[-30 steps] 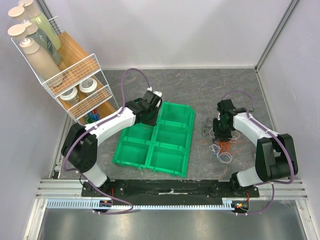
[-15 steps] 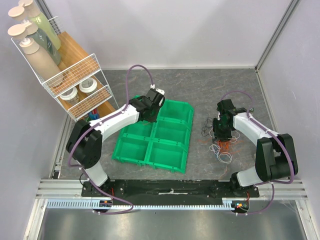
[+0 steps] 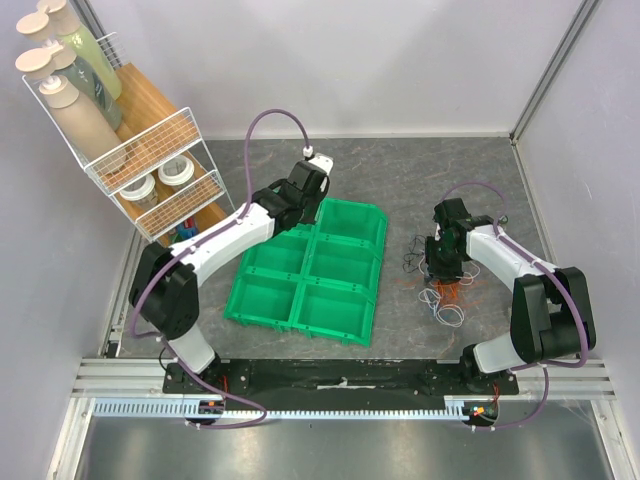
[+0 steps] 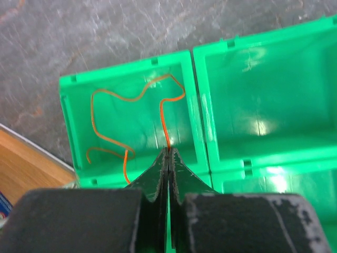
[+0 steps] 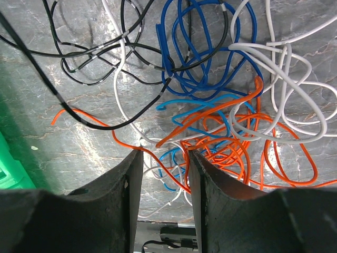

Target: Untangle the cables

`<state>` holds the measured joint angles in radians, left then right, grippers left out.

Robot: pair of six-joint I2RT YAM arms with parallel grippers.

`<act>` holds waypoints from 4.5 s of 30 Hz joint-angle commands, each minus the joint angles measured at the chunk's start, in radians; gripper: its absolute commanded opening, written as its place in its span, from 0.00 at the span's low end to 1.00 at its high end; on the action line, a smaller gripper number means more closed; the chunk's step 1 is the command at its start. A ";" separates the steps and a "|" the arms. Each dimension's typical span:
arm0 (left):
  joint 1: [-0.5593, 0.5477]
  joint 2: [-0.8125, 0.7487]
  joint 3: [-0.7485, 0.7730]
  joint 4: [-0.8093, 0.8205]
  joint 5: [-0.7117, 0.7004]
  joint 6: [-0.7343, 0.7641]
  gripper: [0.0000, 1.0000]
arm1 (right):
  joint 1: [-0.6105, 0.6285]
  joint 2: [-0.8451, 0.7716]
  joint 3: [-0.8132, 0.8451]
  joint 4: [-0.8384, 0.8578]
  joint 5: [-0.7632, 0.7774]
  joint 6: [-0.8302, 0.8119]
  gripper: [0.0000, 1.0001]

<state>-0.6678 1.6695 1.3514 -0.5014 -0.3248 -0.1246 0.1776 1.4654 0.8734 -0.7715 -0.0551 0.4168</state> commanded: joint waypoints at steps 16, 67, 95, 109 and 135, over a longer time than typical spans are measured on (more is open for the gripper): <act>0.011 -0.022 0.232 -0.170 0.137 -0.088 0.70 | -0.015 -0.151 0.096 -0.081 0.120 -0.004 0.71; -0.282 -0.160 0.181 0.167 0.767 -0.247 0.66 | -0.138 -0.312 0.721 -0.437 -0.172 0.066 0.00; -0.306 0.194 0.391 0.345 0.733 -0.395 0.92 | -0.136 -0.490 0.731 -0.106 -0.531 0.252 0.00; -0.339 0.348 0.327 0.279 0.535 -0.296 0.43 | -0.138 -0.350 1.382 -0.182 -0.321 0.243 0.00; -0.340 0.272 0.138 0.326 0.605 -0.237 0.07 | 0.178 -0.304 1.635 0.343 0.253 0.116 0.00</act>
<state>-1.0069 1.9778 1.5269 -0.2230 0.2432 -0.3946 0.2810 1.1667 2.5050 -0.6483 0.0463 0.5697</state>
